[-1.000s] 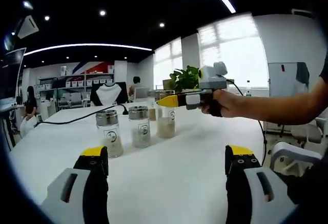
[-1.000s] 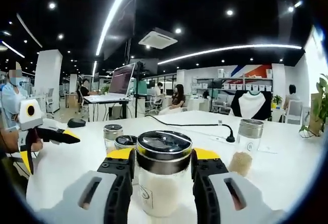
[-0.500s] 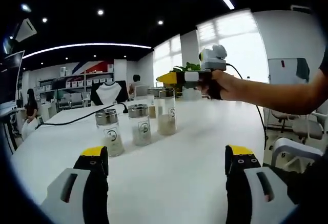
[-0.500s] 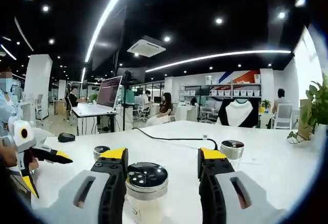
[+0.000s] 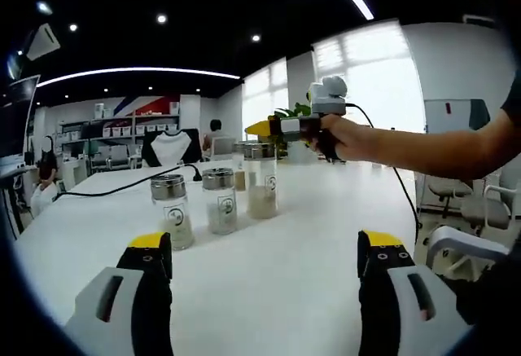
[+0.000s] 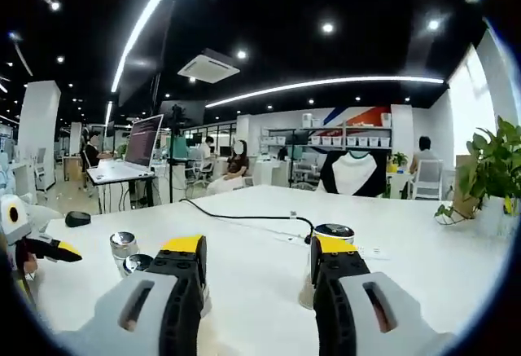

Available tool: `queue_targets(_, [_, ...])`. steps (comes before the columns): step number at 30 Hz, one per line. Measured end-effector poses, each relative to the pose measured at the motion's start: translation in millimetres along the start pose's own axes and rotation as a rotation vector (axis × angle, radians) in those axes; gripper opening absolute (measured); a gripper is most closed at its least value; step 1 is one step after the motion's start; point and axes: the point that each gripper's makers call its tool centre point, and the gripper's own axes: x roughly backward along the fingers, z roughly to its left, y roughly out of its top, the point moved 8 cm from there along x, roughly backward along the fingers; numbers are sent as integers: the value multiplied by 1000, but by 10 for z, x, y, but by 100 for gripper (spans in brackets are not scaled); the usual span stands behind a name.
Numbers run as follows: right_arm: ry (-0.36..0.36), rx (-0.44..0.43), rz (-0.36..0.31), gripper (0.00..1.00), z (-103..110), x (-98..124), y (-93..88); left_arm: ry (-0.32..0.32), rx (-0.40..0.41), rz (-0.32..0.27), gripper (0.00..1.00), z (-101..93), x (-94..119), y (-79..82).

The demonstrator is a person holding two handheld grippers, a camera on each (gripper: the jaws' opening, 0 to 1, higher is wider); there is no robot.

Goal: Rotate the seasoning bottle until the label or dispensing opening points toward the visible target arrow and the bottle remains upright within the marked orientation range

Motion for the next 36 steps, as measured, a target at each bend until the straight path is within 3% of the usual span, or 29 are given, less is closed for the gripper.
queue_targets(6, [-65,25,32,50,-158,-99,-76,5,0,2,100,20,12,10])
queue_targets(15, [-147,25,25,50,-351,-244,-122,12,-5,7,100,34,20,17])
queue_targets(20, [-192,69,30,50,-432,-363,-216,16,-10,11,100,47,28,17])
queue_targets(29, [-281,31,39,51,-702,-537,-374,20,-9,6,100,60,37,32])
queue_targets(36, [-301,4,44,51,-702,-590,-450,11,-3,-4,100,10,6,32])
